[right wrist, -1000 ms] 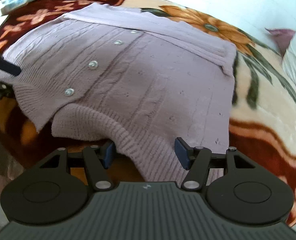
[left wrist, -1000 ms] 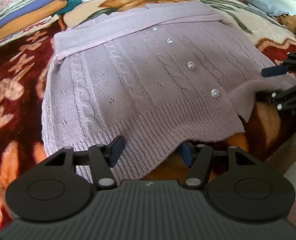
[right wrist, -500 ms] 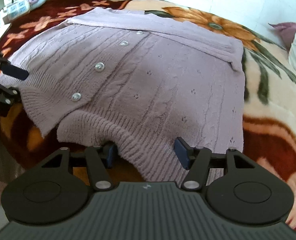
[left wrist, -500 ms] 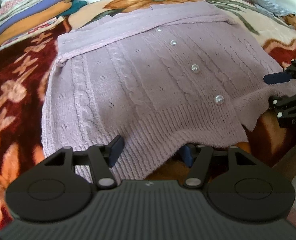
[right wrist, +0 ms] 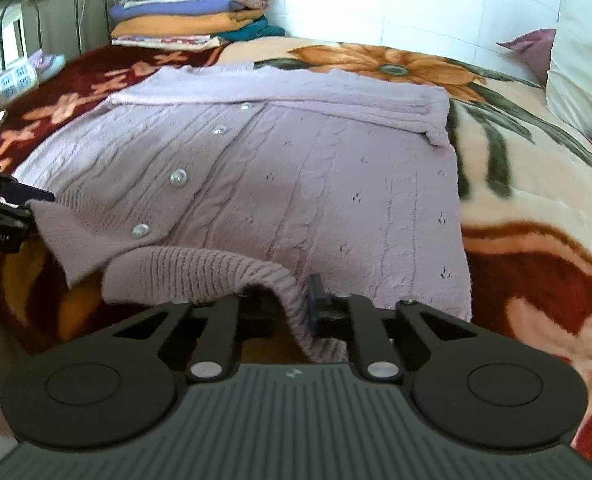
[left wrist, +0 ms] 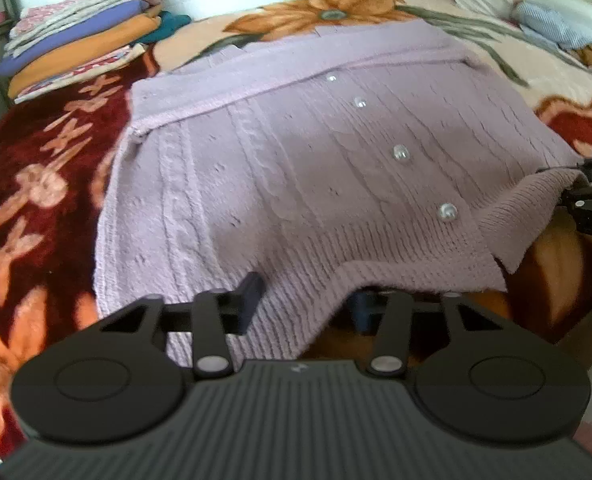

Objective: Fold small clothes
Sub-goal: 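Grasp the ribbed cardigan hem with the left and right grippers, then lift the held hem and fold it toward the collar with both grippers, then open both grippers and release the folded hem onto the cardigan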

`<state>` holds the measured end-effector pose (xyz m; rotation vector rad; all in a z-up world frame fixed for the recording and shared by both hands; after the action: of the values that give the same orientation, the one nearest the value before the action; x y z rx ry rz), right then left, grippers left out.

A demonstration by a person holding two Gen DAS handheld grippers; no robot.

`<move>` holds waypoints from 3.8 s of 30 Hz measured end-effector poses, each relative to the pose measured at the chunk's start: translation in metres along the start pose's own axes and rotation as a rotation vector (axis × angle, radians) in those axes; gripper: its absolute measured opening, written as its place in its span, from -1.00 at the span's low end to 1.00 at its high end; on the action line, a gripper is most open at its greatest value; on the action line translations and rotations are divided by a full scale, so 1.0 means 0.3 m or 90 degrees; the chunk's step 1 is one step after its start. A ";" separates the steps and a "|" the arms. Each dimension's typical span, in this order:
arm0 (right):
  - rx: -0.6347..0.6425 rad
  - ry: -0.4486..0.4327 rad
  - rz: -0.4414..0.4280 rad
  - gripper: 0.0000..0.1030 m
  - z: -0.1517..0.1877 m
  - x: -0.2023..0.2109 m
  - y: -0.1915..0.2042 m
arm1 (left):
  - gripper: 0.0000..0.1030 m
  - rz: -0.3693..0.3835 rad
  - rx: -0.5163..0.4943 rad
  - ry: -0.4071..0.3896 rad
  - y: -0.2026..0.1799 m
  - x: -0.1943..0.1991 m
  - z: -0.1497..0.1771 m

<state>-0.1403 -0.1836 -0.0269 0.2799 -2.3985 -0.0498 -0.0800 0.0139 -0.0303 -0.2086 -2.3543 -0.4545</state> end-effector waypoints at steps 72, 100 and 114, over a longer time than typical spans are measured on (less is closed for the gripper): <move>0.020 -0.146 0.161 -0.87 -0.825 -0.694 -0.275 | -0.83 -0.065 0.144 -0.205 0.177 -0.512 -0.774; -0.052 -0.186 0.101 -0.03 -0.728 -0.441 -0.329 | -0.77 0.025 0.153 -0.129 0.244 -0.448 -0.698; -0.033 -0.123 0.054 -0.03 -0.606 -0.390 -0.286 | -0.77 0.057 0.087 -0.094 0.215 -0.376 -0.583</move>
<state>0.0811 -0.2347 0.0227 0.1539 -2.5941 -0.1049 0.1297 0.0048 0.0284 -0.2910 -2.4979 -0.2409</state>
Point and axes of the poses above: each gripper's, at about its wrist camera, not at the fingertips, and x roughly against the way its jaws point, y to its left, z to its underside, the point moved 5 cm from there along -x, roughly the way its jaws point, and after that the axes turned 11 degrees about -z, right-handed, at the moved point
